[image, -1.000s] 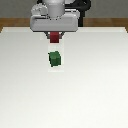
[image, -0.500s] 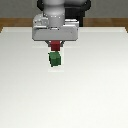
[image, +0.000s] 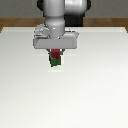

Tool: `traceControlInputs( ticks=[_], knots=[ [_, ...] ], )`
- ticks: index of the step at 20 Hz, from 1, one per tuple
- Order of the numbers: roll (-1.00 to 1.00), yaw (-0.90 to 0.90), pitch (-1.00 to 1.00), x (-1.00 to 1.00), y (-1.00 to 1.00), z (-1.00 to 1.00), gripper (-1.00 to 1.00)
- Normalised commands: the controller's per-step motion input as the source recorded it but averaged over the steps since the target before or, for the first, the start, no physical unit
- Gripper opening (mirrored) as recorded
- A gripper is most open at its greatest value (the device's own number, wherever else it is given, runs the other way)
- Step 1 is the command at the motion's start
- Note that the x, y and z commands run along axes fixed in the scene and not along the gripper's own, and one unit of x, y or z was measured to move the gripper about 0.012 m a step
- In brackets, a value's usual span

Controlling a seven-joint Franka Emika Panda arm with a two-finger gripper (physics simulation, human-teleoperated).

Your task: Place the red cube on top of the green cube.

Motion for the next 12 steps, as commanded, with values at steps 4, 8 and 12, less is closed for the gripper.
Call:
traceControlInputs(
  ticks=[4, 8, 12],
  knots=[
    [0.00, 0.00, 0.00, 0.00, 0.00, 0.00, 1.00],
    [0.00, 0.00, 0.00, 0.00, 0.00, 0.00, 1.00],
    [0.00, 0.00, 0.00, 0.00, 0.00, 0.00, 1.00]
  ],
)
